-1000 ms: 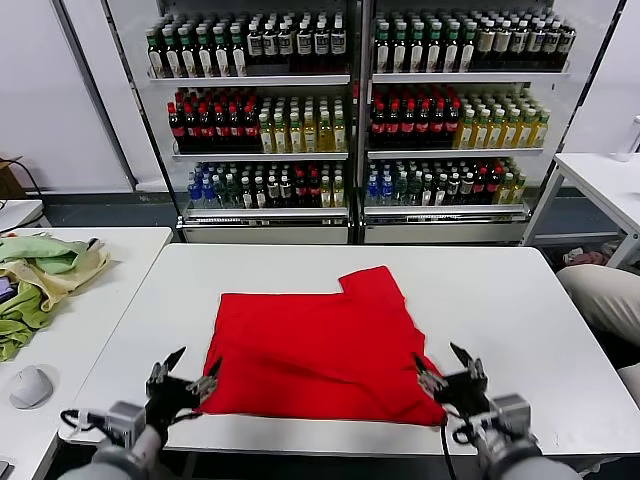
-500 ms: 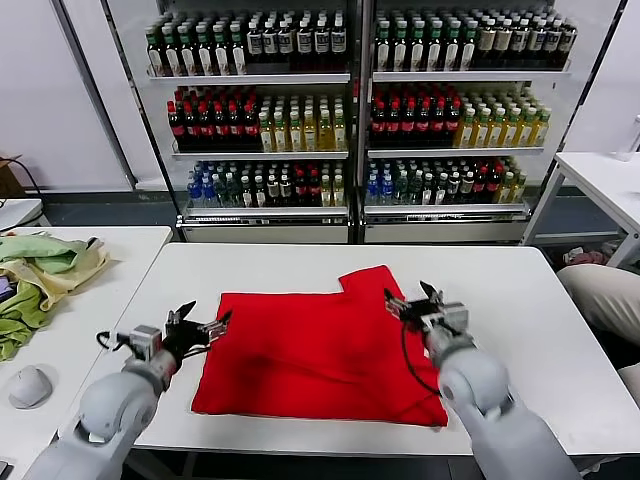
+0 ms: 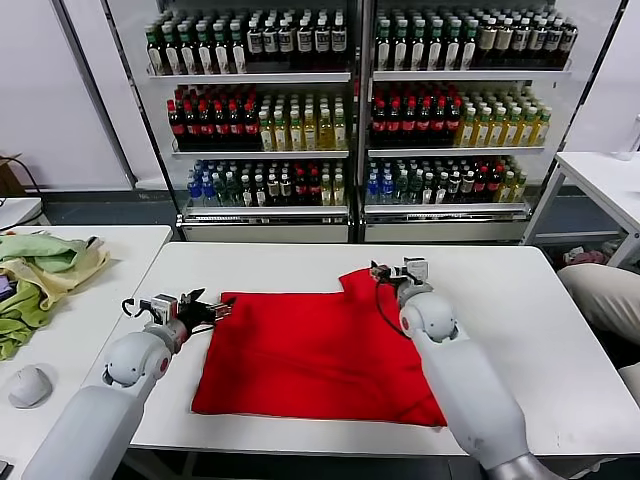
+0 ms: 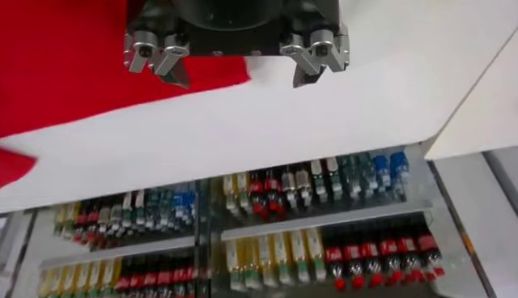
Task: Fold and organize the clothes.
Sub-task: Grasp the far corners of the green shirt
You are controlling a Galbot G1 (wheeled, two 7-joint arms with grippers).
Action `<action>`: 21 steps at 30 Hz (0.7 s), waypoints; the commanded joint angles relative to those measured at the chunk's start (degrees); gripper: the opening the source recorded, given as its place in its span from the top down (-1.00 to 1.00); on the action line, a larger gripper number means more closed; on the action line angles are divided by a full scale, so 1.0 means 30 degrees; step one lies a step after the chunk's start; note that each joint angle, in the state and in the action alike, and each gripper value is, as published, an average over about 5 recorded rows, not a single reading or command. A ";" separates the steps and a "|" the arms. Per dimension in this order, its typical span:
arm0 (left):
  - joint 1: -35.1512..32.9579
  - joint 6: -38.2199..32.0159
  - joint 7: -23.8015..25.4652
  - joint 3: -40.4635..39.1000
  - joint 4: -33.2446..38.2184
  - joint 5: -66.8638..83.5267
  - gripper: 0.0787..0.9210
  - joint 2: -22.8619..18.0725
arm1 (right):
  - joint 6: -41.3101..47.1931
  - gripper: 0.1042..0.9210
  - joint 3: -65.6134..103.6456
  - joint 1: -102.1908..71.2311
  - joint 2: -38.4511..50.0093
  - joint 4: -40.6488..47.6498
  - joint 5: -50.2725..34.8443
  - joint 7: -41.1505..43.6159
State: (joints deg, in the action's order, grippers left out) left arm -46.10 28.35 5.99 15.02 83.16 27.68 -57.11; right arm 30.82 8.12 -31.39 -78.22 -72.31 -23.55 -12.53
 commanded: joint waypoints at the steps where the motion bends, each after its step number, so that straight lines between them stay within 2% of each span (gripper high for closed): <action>1: 0.1666 -0.0194 0.1269 -0.0612 -0.2916 -0.0704 -0.77 -0.0253 | -0.0820 -0.76 0.0119 0.1548 -0.1720 0.4456 0.0932 0.0106; 15: 0.1897 -0.0416 0.1944 -0.0245 -0.3739 -0.0787 -0.75 -0.0459 | -0.1316 -0.74 0.0448 0.1681 -0.2088 0.5481 0.0826 0.0226; 17: 0.1798 -0.0481 0.2125 -0.0195 -0.3686 -0.0789 -0.70 -0.0529 | -0.1238 -0.66 0.0476 0.1601 -0.2056 0.5359 0.0701 0.0171; 21: 0.1622 -0.0557 0.2738 -0.0048 -0.3476 -0.0761 -0.45 -0.0486 | -0.1093 -0.40 0.0476 0.1437 -0.1969 0.5077 0.0502 0.0159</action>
State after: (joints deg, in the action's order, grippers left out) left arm -41.70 26.80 11.97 14.93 74.07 25.79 -58.38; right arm 27.53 9.51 -27.37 -83.46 -58.99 -21.80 -11.92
